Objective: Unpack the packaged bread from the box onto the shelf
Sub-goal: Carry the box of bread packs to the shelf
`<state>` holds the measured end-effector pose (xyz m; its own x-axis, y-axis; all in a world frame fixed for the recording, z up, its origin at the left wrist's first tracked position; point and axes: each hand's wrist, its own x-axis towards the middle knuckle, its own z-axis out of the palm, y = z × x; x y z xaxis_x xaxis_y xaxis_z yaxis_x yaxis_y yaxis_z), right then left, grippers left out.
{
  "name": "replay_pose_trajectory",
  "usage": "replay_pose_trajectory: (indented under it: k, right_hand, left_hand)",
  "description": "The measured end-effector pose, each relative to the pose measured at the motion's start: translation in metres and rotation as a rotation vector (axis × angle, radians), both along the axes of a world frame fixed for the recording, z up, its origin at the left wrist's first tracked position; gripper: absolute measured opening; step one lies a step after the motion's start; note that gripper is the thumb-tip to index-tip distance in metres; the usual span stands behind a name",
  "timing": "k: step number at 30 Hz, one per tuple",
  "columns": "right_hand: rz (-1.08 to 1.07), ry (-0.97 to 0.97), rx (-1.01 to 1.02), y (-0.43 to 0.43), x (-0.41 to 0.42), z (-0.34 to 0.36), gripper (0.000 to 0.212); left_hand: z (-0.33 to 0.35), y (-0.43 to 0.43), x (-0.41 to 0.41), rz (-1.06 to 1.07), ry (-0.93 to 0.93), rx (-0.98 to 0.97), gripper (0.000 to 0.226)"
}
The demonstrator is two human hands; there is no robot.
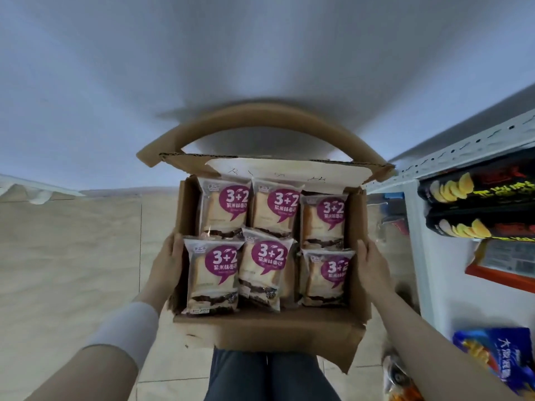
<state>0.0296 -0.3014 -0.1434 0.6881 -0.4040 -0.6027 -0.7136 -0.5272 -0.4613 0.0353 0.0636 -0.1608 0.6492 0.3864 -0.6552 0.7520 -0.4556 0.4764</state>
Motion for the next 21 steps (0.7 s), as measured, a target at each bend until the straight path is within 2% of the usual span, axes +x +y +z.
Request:
replay_pose_trajectory:
  k: [4,9,16,21]
  right_hand:
    - [-0.043,-0.095,-0.061,0.001,-0.006,-0.016,0.034]
    - [-0.022,-0.145,-0.170,0.001,-0.006,-0.022,0.034]
    - [-0.041,-0.153,-0.234,0.007,-0.021,-0.011,0.035]
    - [-0.126,-0.132,-0.327,0.028,-0.065,0.027,0.034]
  left_hand:
    - [-0.014,-0.002,-0.001,0.043,-0.052,0.027,0.044]
    - [-0.014,-0.001,0.000,-0.006,-0.148,0.183,0.032]
    - [-0.002,0.004,0.002,-0.097,-0.182,0.208,0.035]
    - [0.026,0.019,0.003,-0.269,-0.233,0.184,0.039]
